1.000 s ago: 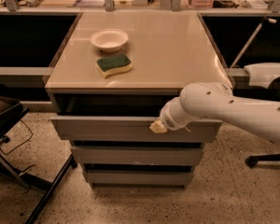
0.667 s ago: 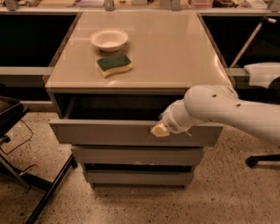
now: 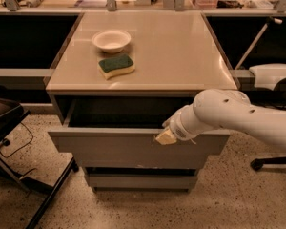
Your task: Open top drawer
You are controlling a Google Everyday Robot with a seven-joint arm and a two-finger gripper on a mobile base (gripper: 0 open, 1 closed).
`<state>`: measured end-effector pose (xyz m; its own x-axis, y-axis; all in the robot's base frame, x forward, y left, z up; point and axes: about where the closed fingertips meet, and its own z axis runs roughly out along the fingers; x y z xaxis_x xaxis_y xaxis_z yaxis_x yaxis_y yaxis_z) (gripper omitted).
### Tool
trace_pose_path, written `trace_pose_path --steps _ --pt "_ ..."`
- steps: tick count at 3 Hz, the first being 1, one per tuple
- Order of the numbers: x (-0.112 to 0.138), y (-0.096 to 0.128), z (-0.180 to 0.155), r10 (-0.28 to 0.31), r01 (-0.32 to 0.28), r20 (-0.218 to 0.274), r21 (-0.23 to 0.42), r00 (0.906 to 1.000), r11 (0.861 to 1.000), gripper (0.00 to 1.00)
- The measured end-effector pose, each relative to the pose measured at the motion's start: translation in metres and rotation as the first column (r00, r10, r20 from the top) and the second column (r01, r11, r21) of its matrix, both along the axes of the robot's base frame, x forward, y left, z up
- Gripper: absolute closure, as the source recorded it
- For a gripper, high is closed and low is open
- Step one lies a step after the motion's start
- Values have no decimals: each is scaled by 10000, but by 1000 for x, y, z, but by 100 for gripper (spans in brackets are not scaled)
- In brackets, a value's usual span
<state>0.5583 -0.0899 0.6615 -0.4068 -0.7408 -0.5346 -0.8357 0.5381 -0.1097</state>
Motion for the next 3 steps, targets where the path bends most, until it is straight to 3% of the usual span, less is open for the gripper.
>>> trace_pose_path --steps 3 --pt "-16 -8 5 99 -99 -125 -23 9999 9999 100"
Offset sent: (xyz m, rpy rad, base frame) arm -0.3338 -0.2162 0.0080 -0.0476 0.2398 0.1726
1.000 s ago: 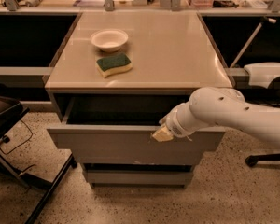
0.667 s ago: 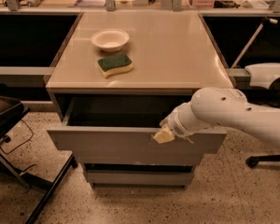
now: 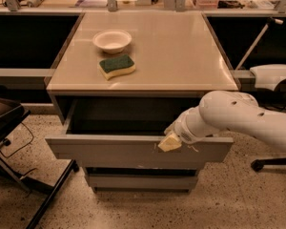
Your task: Open top drawer
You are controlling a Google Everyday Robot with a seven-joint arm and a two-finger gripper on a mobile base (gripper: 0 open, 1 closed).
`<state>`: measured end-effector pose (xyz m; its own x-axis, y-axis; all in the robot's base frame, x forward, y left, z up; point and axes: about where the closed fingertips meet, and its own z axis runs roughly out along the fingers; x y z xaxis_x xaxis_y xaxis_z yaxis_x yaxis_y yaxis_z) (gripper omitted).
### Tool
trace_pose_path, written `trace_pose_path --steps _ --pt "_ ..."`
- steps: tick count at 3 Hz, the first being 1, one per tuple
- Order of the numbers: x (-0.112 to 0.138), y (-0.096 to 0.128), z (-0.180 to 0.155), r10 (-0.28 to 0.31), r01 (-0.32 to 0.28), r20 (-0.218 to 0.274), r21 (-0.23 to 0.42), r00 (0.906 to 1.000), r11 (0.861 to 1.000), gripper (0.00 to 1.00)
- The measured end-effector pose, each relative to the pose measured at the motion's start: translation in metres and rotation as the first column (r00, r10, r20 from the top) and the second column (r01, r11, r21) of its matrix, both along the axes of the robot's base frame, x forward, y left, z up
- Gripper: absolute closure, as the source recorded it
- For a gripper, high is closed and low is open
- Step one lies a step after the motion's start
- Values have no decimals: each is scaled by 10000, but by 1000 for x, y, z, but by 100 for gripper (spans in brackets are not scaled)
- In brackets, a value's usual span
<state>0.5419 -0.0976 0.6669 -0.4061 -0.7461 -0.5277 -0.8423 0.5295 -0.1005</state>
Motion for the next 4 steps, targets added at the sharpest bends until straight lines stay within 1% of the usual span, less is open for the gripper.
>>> trace_pose_path --steps 1,2,3,4 --pt "-20 -12 0 123 -123 -153 -19 9998 9999 100" --pt "-21 -10 1 126 -126 -155 -19 9998 9999 100" --pt "-35 -5 3 310 -311 -305 -34 9991 9995 100" --pt "-58 -2 5 593 -597 -548 -50 9967 9982 100"
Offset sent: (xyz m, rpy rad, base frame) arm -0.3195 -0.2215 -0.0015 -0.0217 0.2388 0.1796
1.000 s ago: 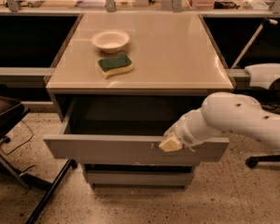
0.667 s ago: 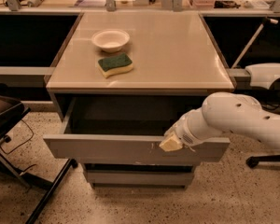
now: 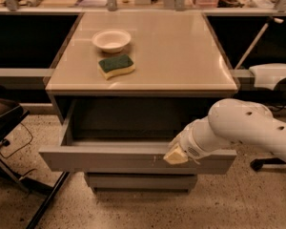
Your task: Open top drawer
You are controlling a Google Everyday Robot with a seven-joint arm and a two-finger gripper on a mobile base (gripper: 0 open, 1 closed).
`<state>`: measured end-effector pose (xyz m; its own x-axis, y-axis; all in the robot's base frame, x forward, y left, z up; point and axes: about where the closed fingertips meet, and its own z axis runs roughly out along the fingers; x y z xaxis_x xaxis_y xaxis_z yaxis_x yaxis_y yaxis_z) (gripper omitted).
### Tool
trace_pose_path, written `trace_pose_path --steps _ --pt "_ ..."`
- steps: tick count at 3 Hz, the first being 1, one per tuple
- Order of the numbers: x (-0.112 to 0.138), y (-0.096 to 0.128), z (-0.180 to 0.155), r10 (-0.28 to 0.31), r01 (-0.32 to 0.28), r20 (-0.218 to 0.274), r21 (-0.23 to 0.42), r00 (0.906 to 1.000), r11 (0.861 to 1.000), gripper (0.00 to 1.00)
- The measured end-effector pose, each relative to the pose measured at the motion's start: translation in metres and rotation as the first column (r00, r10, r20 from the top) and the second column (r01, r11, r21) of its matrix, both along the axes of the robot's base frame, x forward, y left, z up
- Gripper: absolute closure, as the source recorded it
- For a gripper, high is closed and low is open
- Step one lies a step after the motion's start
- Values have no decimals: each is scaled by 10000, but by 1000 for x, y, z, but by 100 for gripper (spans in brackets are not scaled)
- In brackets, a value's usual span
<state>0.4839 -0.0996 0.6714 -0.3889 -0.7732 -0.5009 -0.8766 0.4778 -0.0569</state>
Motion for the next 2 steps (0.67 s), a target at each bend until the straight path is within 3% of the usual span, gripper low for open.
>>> trace_pose_path --steps 2 --pt "-14 -10 -1 64 -64 -111 -5 9999 10000 100"
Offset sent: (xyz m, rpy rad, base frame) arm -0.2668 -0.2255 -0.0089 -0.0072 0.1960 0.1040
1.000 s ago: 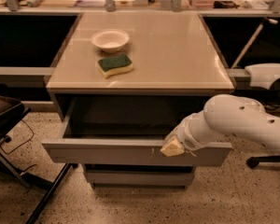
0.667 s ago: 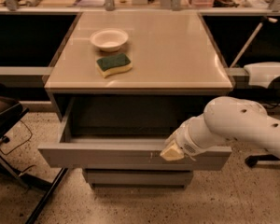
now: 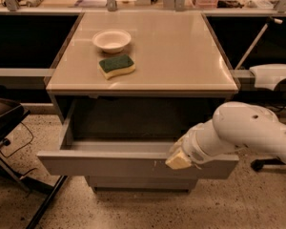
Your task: Open top drawer
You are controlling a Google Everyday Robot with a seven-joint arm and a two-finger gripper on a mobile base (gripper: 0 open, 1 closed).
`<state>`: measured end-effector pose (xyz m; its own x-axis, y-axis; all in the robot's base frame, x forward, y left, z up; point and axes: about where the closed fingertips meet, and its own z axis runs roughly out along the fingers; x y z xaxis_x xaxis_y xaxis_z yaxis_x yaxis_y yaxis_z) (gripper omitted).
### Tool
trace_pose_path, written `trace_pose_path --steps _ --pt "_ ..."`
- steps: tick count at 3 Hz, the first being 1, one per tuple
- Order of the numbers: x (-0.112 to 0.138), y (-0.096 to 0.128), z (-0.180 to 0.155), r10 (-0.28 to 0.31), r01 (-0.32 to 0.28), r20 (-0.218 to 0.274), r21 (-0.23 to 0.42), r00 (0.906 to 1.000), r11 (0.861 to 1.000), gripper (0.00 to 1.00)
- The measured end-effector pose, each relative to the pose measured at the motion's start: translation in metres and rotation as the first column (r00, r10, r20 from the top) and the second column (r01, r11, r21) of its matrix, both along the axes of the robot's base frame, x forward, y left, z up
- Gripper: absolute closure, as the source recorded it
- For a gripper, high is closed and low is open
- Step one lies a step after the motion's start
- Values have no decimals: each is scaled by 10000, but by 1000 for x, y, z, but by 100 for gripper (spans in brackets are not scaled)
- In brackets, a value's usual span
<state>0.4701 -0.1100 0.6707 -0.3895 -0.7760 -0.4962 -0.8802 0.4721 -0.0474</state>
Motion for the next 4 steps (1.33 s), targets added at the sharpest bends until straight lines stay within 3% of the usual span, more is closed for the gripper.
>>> trace_pose_path --steps 4 --pt "-19 -5 1 98 -98 -138 0 9999 10000 100"
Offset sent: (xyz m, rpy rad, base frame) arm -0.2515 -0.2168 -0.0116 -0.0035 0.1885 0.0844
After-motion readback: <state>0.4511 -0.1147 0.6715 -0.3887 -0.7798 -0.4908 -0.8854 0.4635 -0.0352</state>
